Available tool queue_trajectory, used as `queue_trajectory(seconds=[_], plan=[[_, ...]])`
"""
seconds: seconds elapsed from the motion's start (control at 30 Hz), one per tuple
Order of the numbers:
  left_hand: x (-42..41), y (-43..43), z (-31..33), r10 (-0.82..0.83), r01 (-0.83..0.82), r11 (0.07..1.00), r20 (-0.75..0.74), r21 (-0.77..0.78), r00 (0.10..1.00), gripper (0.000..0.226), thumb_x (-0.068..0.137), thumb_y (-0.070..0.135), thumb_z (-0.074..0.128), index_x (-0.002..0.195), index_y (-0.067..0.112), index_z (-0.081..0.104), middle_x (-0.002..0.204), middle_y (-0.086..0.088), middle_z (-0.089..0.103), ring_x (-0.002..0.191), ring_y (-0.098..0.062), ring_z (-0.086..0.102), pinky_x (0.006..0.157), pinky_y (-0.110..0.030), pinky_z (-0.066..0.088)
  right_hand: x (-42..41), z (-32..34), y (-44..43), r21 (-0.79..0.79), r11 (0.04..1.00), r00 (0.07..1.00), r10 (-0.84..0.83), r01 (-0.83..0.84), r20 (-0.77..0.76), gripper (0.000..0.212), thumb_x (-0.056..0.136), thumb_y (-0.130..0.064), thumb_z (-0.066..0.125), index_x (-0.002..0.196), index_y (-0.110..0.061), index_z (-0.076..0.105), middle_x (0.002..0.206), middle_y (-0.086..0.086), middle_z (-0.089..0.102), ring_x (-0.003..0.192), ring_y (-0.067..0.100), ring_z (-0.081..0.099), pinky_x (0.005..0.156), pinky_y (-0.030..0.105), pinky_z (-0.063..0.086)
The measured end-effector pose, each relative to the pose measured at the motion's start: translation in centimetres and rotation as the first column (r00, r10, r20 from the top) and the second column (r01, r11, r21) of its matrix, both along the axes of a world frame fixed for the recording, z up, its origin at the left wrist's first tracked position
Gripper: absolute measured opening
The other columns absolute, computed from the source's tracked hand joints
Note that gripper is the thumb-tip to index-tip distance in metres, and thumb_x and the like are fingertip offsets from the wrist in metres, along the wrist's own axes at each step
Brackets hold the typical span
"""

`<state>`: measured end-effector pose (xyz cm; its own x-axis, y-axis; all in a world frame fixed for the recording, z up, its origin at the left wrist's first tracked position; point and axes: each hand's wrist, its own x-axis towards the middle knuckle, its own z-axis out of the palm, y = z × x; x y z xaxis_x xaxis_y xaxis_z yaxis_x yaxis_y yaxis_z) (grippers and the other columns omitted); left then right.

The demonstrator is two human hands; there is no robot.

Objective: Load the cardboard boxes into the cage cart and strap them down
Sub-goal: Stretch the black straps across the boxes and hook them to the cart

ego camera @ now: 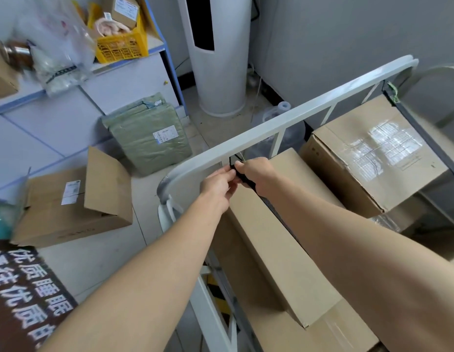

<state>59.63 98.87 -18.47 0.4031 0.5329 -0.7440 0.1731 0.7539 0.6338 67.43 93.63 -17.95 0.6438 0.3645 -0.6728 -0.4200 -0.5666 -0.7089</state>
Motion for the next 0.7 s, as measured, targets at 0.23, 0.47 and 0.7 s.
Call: queue_trajectory(seconds=[0.23,0.47,0.7], plan=[[-1.7,-1.4,2.4,-0.086,0.090,0.995,-0.078,0.043,0.993,0.025,0.092,-0.006,0.052,0.110,0.010,0.059,0.082,-0.008,0.062,0.067,-0.016,0.057,0.062,-0.025,0.049,-2.2,2.3,-2.4,0.000,0.995,0.993,0.104,-0.104,-0.050,0.023,0.097,-0.020,0.054,0.090,0.002,0.058,0.066,0.012,0.057,0.054,0.018,0.054,0.054,0.024,0.049],[-3.0,-5.2,7.7,-0.293,0.360,0.894,-0.257,0.267,0.921,0.029,0.088,-0.010,0.048,0.069,0.011,0.054,0.069,-0.006,0.047,0.056,-0.015,0.039,0.051,-0.021,0.031,-3.0,6.5,-10.6,-0.228,0.939,0.961,0.274,-0.258,0.040,0.024,0.096,-0.017,0.057,0.111,0.001,0.062,0.092,0.012,0.066,0.075,0.019,0.063,0.077,0.030,0.056],[-2.8,-17.6,14.3,-0.715,0.752,0.460,-0.305,0.473,0.629,0.013,0.093,0.003,0.054,0.102,0.010,0.060,0.077,-0.003,0.058,0.077,-0.016,0.055,0.067,-0.020,0.048,-3.7,14.3,-25.3,-0.291,0.954,0.914,0.183,-0.076,0.362,0.022,0.093,-0.022,0.060,0.103,-0.004,0.069,0.093,0.008,0.068,0.080,0.016,0.062,0.078,0.030,0.054]])
